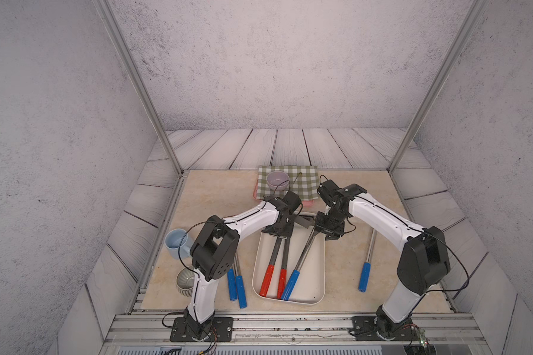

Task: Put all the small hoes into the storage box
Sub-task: Adjust the hoe in the storage box.

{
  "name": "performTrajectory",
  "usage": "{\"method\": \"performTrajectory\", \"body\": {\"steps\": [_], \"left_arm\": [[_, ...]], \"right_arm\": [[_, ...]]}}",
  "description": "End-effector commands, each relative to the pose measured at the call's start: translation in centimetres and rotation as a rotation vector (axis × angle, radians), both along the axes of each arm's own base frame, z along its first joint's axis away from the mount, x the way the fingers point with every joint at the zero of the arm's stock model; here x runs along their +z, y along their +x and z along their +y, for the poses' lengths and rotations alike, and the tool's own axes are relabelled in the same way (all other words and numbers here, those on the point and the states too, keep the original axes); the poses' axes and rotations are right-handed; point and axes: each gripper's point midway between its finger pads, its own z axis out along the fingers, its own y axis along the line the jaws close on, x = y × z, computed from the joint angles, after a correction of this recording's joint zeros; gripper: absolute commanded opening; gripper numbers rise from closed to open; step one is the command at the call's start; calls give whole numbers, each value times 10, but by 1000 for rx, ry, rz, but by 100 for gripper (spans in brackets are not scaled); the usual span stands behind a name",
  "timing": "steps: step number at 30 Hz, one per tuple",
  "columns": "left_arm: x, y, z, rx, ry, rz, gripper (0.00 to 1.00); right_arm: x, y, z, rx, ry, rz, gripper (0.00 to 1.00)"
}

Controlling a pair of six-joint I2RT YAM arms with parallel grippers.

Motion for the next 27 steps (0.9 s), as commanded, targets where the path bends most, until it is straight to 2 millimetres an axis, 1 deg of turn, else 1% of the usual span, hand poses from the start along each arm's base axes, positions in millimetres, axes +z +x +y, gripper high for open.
{"method": "performTrajectory", "body": {"steps": [1, 3, 6, 11, 16, 20, 23, 27], "left_arm": [[14, 7, 6, 33, -25, -31, 12], [15, 7, 7, 35, -25, -31, 12], [15, 8, 8, 36, -27, -31, 12], [14, 8, 9, 38, -30, -29, 12], [15, 8, 9, 38, -33, -30, 12], [15, 8, 10, 39, -33, -31, 12], [15, 9, 10, 41, -36, -32, 12], [17, 10, 9, 43, -40, -35, 12]], "right_arm": [[-8, 9, 6, -27, 0, 27, 49], [-16, 11, 9, -26, -7, 46, 48], [-22, 16, 13, -32, -8, 50, 45], [-37, 18, 13, -46, -29, 74, 42], [-56, 13, 9, -62, -61, 110, 31], [-69, 6, 6, -62, -94, 142, 25], [-77, 1, 5, -54, -124, 164, 23], [-89, -3, 0, -47, -168, 204, 22]]}}
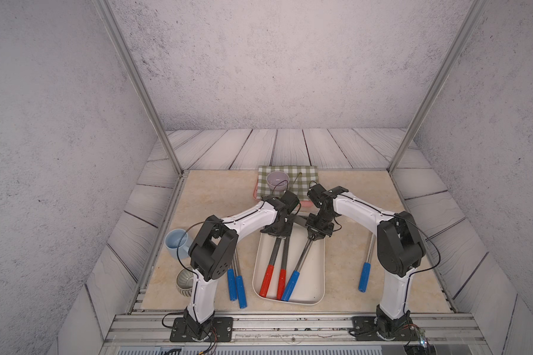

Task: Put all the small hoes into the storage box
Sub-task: Adjust the hoe in the storage box.

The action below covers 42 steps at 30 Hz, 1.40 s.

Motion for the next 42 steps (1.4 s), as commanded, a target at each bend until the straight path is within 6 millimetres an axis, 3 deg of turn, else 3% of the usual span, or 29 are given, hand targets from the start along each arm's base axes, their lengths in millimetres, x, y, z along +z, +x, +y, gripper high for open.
{"method": "performTrajectory", "body": {"steps": [1, 11, 15, 18, 23, 35, 42], "left_arm": [[18, 10, 6, 35, -20, -50, 12], [21, 11, 5, 35, -26, -53, 12], [21, 10, 4, 36, -36, -45, 16], [21, 8, 2, 38, -50, -41, 20], [17, 7, -3, 45, -75, -27, 26], [5, 3, -13, 64, -132, 14, 43], [2, 3, -15, 69, -135, 23, 43]], "right_arm": [[-29, -23, -20, 33, -135, 113, 22], [-51, -23, -23, 49, -190, 171, 24], [-50, -22, -21, 52, -180, 173, 30], [-35, -17, -20, 59, -166, 128, 39], [-3, -7, -17, 78, -145, 63, 46], [71, -4, -25, 79, -109, -88, 51], [98, -7, -37, 71, -102, -152, 51]]}}
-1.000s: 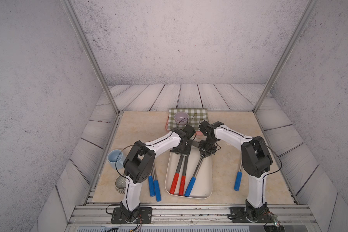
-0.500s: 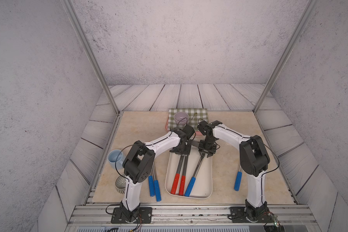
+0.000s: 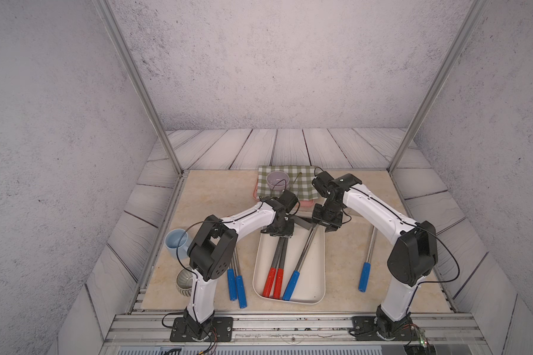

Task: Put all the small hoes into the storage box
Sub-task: Adjust the hoe in the storage box.

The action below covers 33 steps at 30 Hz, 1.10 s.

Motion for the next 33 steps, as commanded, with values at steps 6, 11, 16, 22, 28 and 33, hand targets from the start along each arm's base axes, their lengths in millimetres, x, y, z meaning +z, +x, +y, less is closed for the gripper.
{"method": "performTrajectory", "body": {"steps": [6, 11, 16, 22, 28, 33], "left_arm": [[22, 2, 6, 8, -16, -37, 49], [68, 5, 15, -6, -38, -149, 57], [104, -1, 41, 2, -19, -238, 58], [95, -13, 79, 54, -8, -246, 59], [66, -24, 102, 78, 42, -170, 59], [47, -32, 111, 87, 92, -98, 59]], "right_arm": [[20, -4, -24, 17, -20, -62, 51], [27, -4, -40, 38, -27, -125, 51], [36, -6, -67, 20, -62, -210, 51], [32, -8, -102, -92, 48, -283, 55], [19, -14, -127, -186, 169, -278, 55], [18, -19, -136, -169, 120, -266, 55]]}}
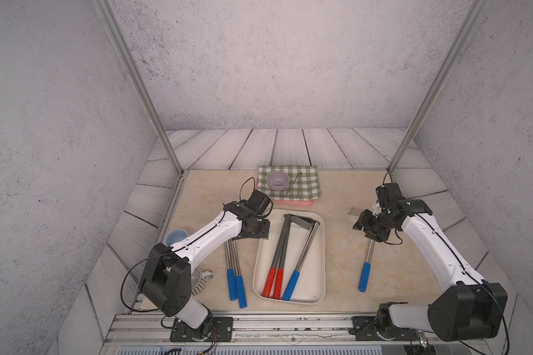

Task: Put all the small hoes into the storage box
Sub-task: Adjust the hoe in the storage box, then adjust the storage box at the center of the board.

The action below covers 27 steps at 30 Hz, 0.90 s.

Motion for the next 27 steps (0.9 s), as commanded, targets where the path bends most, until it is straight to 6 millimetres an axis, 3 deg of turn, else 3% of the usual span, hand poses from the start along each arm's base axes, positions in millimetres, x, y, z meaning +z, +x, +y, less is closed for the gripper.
{"method": "performTrajectory", "body": {"steps": [1, 7, 12, 19, 27], "left_arm": [[-16, -6, 8, 4, 38, 52, 59], [-36, -8, 3, 8, 42, 114, 55], [-49, -5, -6, 16, 24, 157, 47], [-47, 1, -27, 38, -69, 173, 25], [-45, 5, -45, 46, -110, 180, 20]], "right_arm": [[6, -1, 1, 38, -1, -26, 56], [2, -1, 1, 41, 6, -18, 56], [-3, -3, 3, 51, 13, -6, 56], [-8, -6, -4, 57, -29, 18, 56], [-22, -13, -30, 29, -163, 109, 59]]}}
